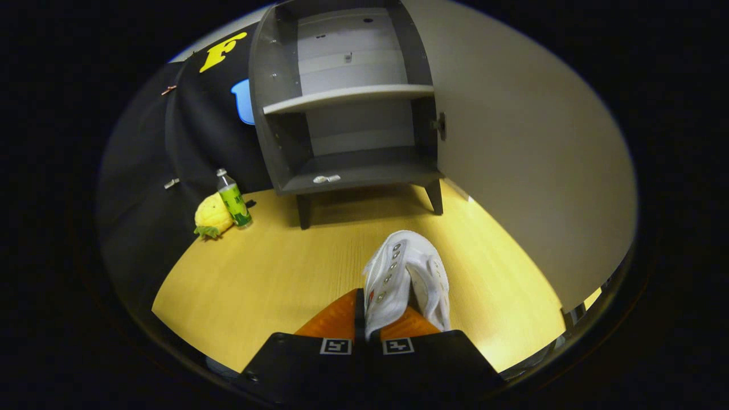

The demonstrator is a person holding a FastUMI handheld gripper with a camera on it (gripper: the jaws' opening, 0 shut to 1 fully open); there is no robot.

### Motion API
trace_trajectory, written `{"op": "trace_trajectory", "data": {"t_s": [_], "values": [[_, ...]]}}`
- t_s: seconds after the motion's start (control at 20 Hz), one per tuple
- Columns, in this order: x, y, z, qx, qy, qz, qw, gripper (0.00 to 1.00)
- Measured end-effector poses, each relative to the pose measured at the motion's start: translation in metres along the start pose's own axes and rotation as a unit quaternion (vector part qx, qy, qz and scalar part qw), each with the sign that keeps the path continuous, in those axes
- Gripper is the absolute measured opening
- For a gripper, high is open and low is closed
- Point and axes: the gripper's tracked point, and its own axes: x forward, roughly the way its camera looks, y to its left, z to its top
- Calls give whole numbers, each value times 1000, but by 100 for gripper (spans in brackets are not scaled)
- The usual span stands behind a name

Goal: Open the shoe cabinet door, grab the shoes and put them into the shoe cabinet, then close the shoe cabinet door.

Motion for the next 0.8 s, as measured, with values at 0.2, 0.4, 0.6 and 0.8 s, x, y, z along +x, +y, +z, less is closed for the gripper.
{"op": "trace_trajectory", "data": {"t_s": [0.2,0.4,0.6,0.8], "values": [[-35,9,61,4,-22,1,1000,5],[-59,23,125,1,-51,7,999,5],[-71,42,187,-8,-76,18,997,5],[-67,61,248,0,-94,31,995,5]]}}
